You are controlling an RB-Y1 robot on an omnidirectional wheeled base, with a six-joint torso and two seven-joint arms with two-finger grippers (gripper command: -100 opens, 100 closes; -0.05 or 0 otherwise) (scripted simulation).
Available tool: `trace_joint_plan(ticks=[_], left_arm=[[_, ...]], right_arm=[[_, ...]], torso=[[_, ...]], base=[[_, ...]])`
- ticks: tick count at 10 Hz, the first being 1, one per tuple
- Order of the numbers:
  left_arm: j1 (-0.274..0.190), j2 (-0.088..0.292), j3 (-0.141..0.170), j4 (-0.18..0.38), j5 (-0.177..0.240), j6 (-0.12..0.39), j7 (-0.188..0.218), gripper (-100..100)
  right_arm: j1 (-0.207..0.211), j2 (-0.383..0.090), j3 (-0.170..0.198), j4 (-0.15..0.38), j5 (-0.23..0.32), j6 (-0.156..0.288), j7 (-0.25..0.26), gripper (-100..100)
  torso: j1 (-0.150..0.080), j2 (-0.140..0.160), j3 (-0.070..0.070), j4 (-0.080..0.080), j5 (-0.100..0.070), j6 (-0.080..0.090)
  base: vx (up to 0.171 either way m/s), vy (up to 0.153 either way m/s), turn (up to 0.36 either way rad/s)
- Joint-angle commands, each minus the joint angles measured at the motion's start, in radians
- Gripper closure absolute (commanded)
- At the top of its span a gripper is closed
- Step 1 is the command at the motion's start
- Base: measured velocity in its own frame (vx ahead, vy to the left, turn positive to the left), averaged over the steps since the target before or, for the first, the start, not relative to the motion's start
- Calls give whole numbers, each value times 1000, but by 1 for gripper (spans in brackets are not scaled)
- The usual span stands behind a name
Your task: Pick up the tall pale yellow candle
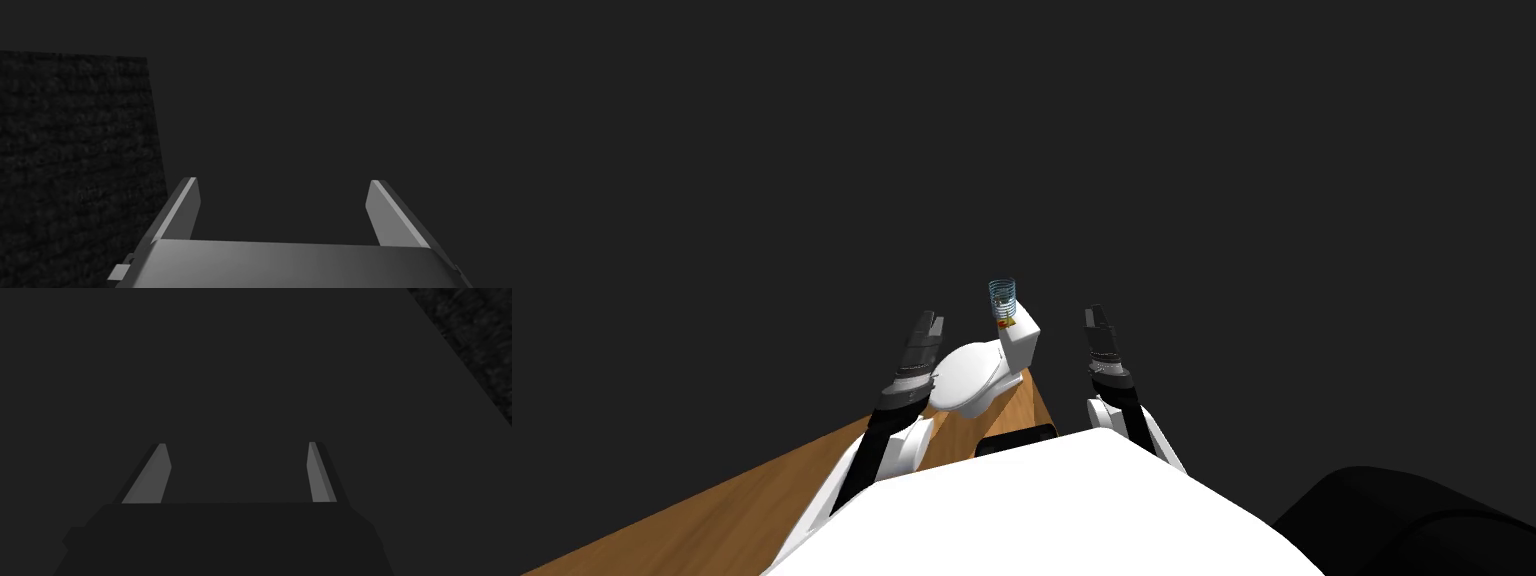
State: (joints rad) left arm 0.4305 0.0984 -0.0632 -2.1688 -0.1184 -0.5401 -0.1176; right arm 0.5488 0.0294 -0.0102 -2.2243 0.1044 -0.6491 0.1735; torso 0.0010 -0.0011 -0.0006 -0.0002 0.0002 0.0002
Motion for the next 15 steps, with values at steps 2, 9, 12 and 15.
trace_joint_plan(ticks=[2, 9, 12, 15], left_arm=[[-47, 23, -16, 72, -28, -6, -36, -100], [-169, 53, -48, 250, -93, -20, -117, -100], [-255, 66, -70, 358, -138, -28, -173, -100], [-315, 73, -85, 451, -170, -34, -212, -100]], right_arm=[[0, 0, 0, 0, 0, 0, 0, 0], [0, 0, 0, 0, 0, 0, 0, 0], [0, 0, 0, 0, 0, 0, 0, 0], [0, 0, 0, 0, 0, 0, 0, 0]], torso=[[0, 0, 0, 0, 0, 0], [0, 0, 0, 0, 0, 0], [0, 0, 0, 0, 0, 0], [0, 0, 0, 0, 0, 0]], base=[[13, 11, -50], [10, 11, -42], [15, 17, -71], [10, 13, -48]])
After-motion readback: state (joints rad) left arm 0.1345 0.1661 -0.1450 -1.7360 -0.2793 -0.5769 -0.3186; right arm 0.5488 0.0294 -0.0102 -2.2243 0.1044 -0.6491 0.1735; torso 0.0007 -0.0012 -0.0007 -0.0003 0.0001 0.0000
